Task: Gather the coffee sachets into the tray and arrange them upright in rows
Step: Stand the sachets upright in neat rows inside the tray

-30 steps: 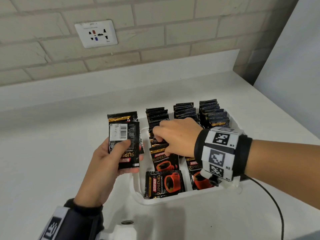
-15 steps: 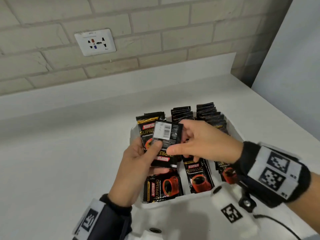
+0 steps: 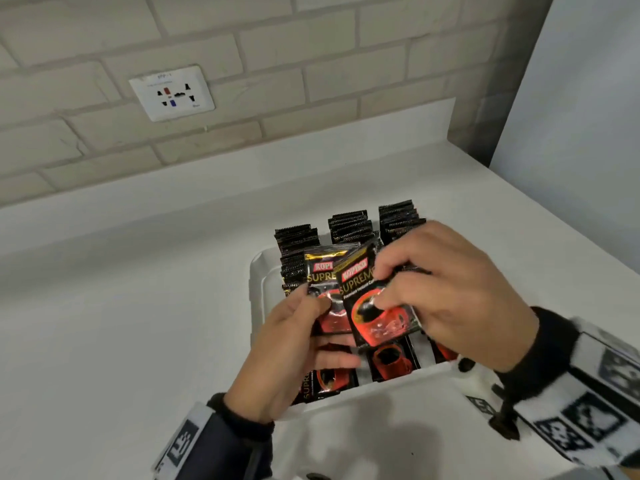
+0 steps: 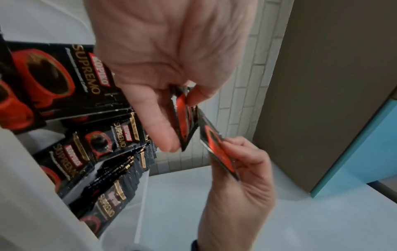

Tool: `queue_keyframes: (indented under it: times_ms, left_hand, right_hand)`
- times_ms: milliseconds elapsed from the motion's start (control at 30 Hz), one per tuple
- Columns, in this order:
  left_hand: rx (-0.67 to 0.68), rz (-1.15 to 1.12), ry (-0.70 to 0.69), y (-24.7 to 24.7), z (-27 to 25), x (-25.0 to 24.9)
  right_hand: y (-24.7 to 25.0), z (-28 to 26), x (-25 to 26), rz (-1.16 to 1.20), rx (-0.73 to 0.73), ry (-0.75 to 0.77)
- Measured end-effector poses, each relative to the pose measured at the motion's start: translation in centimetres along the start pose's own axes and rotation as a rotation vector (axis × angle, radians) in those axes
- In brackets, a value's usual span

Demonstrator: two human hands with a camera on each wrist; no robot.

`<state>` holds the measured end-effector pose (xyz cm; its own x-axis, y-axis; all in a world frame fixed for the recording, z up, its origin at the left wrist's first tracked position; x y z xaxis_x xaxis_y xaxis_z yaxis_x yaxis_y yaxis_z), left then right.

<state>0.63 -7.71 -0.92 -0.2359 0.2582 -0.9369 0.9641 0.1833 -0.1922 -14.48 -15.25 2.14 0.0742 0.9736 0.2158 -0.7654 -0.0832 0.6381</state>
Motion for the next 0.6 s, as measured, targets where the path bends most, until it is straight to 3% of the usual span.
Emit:
queue_keyframes:
  times_ms: [200,433,600]
  left_hand:
    - [0.092,0.025,-0.009,-1.1,-0.6,-0.5]
    - [0.062,0.187,-0.092,-1.3,-0.6,-0.1]
    - [0.03,0.385,-0.157,-0.7,-0.4,-0.2]
  right_hand:
    - [0.0,-0.9,-0.4,-0.104,0.03,-0.039]
    - [-1.0,-2.3,-0.5,-0.091,0.135,-0.122]
    - [1.4,-1.3,-1.3,0.157,0.043,-0.385]
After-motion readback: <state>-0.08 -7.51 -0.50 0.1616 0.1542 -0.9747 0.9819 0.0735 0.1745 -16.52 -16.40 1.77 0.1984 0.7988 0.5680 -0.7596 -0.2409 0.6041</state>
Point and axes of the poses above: each hand's wrist, its own z-axis towards the middle knuckle, its own y-axis out of the back of the hand, x = y × z, the point moved 2 cm from there along z, towards the middle knuckle, and after that the axes turned 5 degrees about z, right-handed, at the moved point
